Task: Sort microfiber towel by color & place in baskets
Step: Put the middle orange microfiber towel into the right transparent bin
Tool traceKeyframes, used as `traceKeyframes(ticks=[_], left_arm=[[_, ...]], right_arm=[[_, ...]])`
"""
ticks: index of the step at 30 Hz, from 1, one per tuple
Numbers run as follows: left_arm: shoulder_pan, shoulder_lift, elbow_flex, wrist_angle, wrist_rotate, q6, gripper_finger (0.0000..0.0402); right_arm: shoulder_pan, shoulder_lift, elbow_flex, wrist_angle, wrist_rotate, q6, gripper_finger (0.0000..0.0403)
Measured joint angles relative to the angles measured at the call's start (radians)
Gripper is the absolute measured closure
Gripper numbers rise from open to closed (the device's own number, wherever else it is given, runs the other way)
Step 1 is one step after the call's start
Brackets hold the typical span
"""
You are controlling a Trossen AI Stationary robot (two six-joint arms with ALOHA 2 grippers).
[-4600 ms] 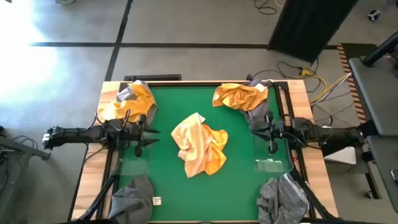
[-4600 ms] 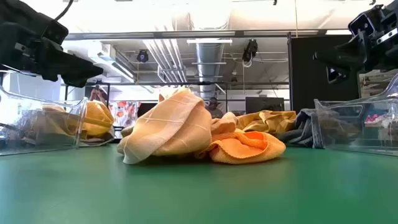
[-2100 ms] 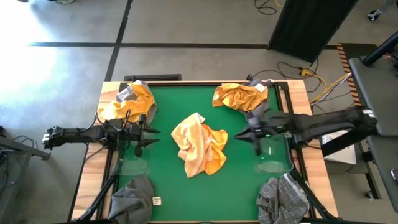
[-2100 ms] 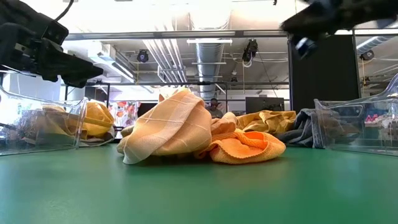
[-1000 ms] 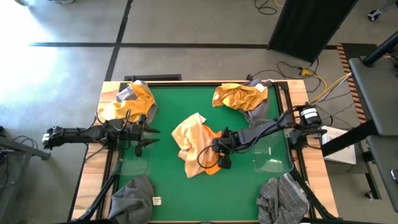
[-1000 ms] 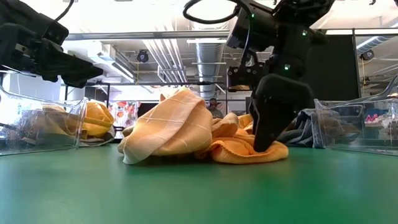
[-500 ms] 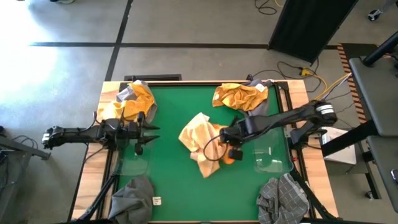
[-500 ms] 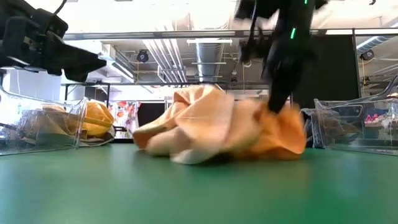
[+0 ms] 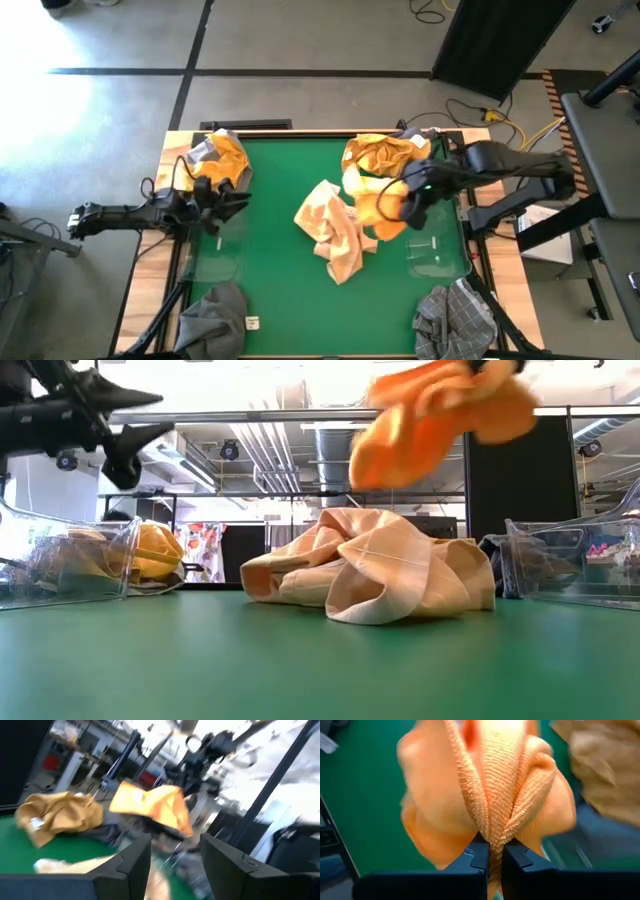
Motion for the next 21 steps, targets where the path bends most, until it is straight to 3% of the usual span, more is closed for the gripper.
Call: traceKeyframes(ticks=[4,8,11,15,21], left_arm=[[0.000,0.000,0.000,0.049,0.005,-0.045,0.0246],[0.000,0.000,0.007,0.091,-0.009,-0.115,0.0246],[-0.001,0.010,0.052,0.095,-0.008,-0.123,0.0246],[-0.001,0.058,0.146,0.097,-0.039,-0.039,0.0246],[0.000,0.188,0.273,0.061,-0.189,0.070,0.0246]], right_arm=[[0.000,-0.049,0.022,-0.056,-0.046,0.030,0.0389],[0.000,-0.073,0.020,-0.167,-0.123,0.002,0.0390],[0.001,-0.097,-0.024,-0.156,-0.159,-0.058,0.0390],[0.001,-0.110,-0.115,-0.158,-0.175,-0.170,0.0390],[0.016,-0.124,-0.288,-0.157,-0.192,-0.312,0.0390]])
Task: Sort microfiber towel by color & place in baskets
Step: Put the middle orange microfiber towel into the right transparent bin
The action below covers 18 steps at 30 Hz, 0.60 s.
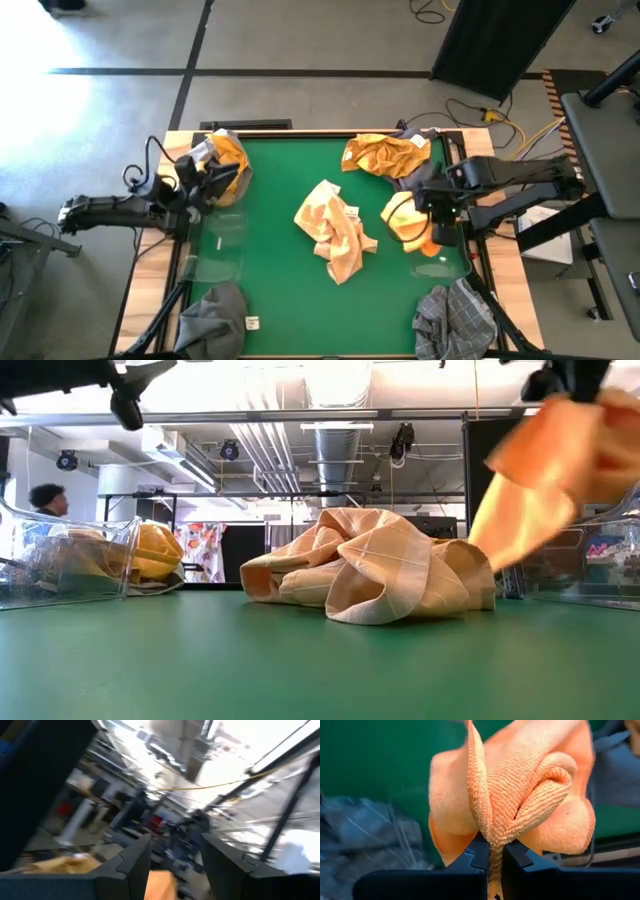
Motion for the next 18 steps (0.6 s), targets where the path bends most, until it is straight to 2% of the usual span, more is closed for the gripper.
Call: traceKeyframes(ticks=[4,8,12,18], left_arm=[[0.000,0.091,0.072,-0.020,-0.046,0.004,0.0246],[0.000,0.177,0.137,-0.045,-0.063,0.007,0.0246],[0.000,0.250,0.199,-0.044,-0.105,0.049,0.0246],[0.001,0.324,0.318,-0.021,-0.143,0.128,0.0246]], right_arm=[[0.033,-0.021,-0.018,-0.001,-0.078,-0.068,0.0390],[0.066,-0.073,0.068,0.002,-0.160,-0.089,0.0390],[0.079,-0.171,0.128,0.002,-0.170,-0.077,0.0390],[0.079,-0.317,0.100,0.000,-0.145,-0.017,0.0390]])
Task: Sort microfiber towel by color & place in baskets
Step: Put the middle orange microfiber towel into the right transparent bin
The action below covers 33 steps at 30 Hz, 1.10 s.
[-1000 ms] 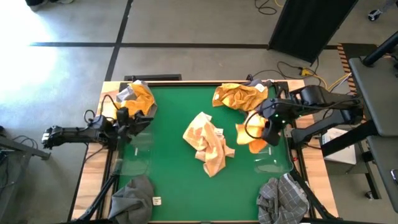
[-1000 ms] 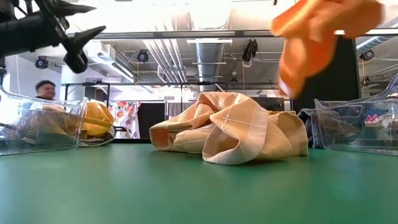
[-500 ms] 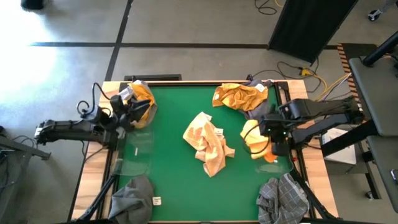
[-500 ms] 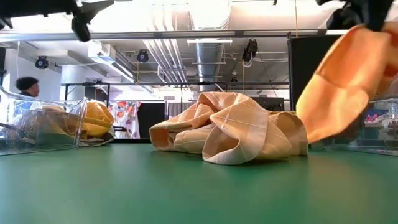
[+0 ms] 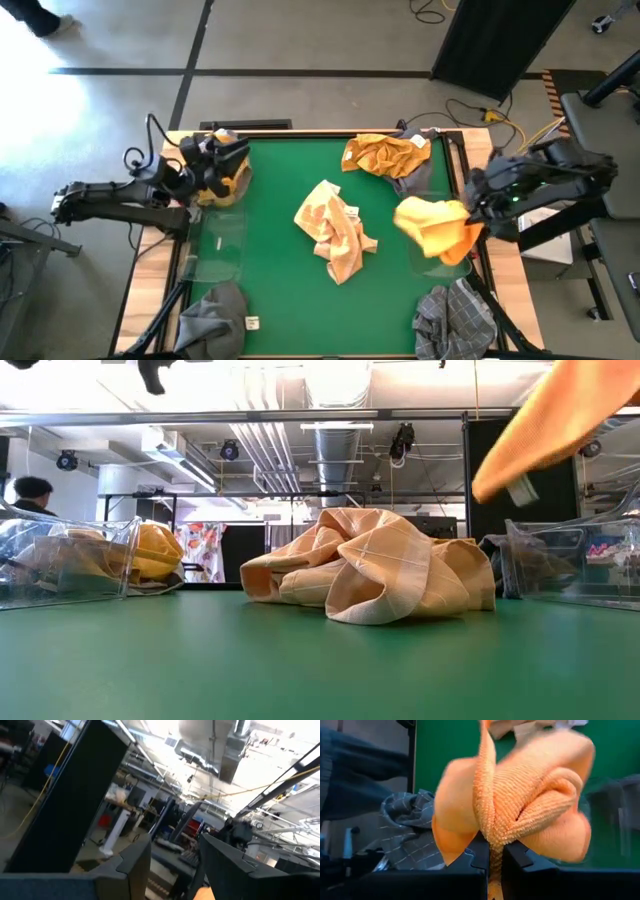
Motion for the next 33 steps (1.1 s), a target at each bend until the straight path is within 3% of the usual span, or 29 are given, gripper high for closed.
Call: traceKeyframes(ticks=[8,13,18,23,27,33], left_arm=[[0.000,0.104,0.118,-0.016,0.003,0.041,0.0246],[0.000,0.161,0.160,-0.020,0.003,0.046,0.0246],[0.000,0.208,0.215,-0.045,0.003,0.050,0.0246],[0.000,0.245,0.303,-0.169,0.003,0.085,0.0246],[0.000,0.271,0.386,-0.281,0.003,0.116,0.0246],[0.000,0.294,0.515,-0.461,0.005,0.129,0.0246]], right_arm=[[0.000,-0.187,-0.064,0.002,0.034,0.095,0.0390],[0.000,-0.247,-0.167,-0.004,0.107,0.122,0.0390],[0.000,-0.180,-0.305,0.006,0.129,0.131,0.0390],[0.000,-0.018,-0.399,0.003,0.139,0.133,0.0390],[-0.001,0.126,-0.414,0.018,0.233,0.133,0.0390],[-0.003,0.265,-0.415,0.116,0.242,0.303,0.0390]])
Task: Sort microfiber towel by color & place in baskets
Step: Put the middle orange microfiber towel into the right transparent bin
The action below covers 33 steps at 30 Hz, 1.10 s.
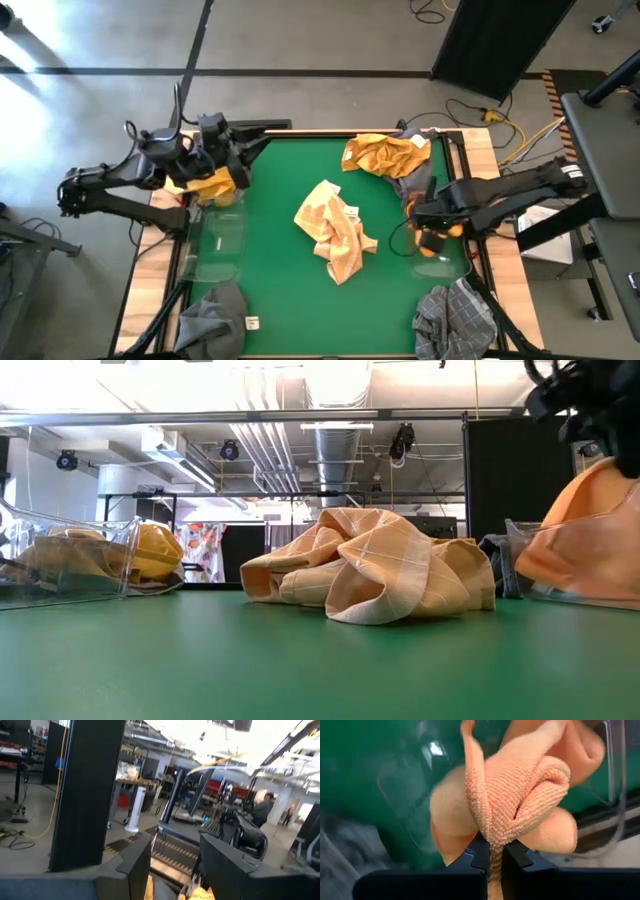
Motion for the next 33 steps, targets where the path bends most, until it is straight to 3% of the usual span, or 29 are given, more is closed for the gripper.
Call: traceKeyframes(ticks=[5,9,18,24,29,33], left_arm=[[-0.009,0.003,0.101,-0.200,0.001,0.004,0.0246],[-0.018,-0.003,0.142,-0.276,0.005,0.038,0.0246],[-0.019,-0.028,0.155,-0.333,0.139,0.105,0.0246],[-0.019,-0.038,0.154,-0.419,0.293,0.174,0.0246],[-0.019,-0.042,0.154,-0.419,0.310,0.196,0.0246],[-0.019,-0.044,0.154,-0.469,0.312,0.188,0.0246]], right_arm=[[-0.006,0.025,-0.014,0.023,0.177,0.315,0.0390],[-0.019,0.025,-0.038,0.043,0.256,0.520,0.0390],[-0.029,0.020,-0.203,0.099,0.226,0.982,0.0378],[-0.029,0.014,-0.267,0.139,0.254,1.100,0.0304],[-0.033,0.011,-0.245,0.129,0.294,1.108,0.0231],[-0.032,-0.004,-0.143,0.059,0.296,1.038,0.0188]])
